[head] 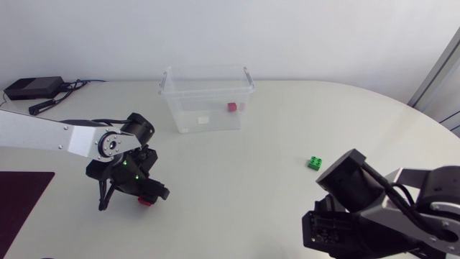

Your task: Place the duplo bricks in the container

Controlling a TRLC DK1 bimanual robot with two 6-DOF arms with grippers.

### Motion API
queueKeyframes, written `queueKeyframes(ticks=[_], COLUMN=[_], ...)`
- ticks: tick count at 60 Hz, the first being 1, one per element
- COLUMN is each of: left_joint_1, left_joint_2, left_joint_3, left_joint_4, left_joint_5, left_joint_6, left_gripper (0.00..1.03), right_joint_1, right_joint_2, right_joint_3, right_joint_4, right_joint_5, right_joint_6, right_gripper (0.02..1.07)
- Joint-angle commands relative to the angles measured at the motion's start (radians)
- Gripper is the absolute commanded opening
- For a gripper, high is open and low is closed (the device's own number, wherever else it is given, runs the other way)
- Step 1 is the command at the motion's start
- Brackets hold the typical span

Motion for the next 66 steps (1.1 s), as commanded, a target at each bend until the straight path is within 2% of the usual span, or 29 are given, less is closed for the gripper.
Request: queueKeyframes(ticks=[1,2,6,14,25,50,66], left_joint_1=[0.021,0.030,0.039,0.033,0.032,0.024,0.025], left_joint_2=[0.024,0.023,0.003,-0.062,-0.195,-0.364,-0.415], left_joint_3=[-0.027,-0.030,-0.044,-0.048,-0.022,0.059,0.099], left_joint_4=[0.014,0.021,0.035,0.029,0.029,0.051,0.175], left_joint_5=[0.044,0.053,0.058,0.058,0.079,0.121,0.148], left_joint_6=[-0.015,-0.017,-0.011,0.000,0.001,-0.022,-0.052], left_gripper=[0.23,0.18,0.14,0.13,0.13,0.13,0.13], right_joint_1=[-0.039,-0.056,-0.125,-0.277,-0.403,-0.545,-0.621], right_joint_2=[0.022,0.023,0.034,0.107,0.201,0.425,0.554], right_joint_3=[-0.026,-0.026,-0.017,0.027,0.050,0.204,0.308], right_joint_4=[0.020,0.026,0.054,0.092,0.193,0.281,0.287], right_joint_5=[0.003,0.003,0.005,0.001,0.001,-0.040,-0.075], right_joint_6=[-0.007,-0.012,-0.031,-0.067,-0.117,-0.134,-0.196], right_gripper=[1.02,1.02,1.02,1.02,1.02,1.02,1.02])
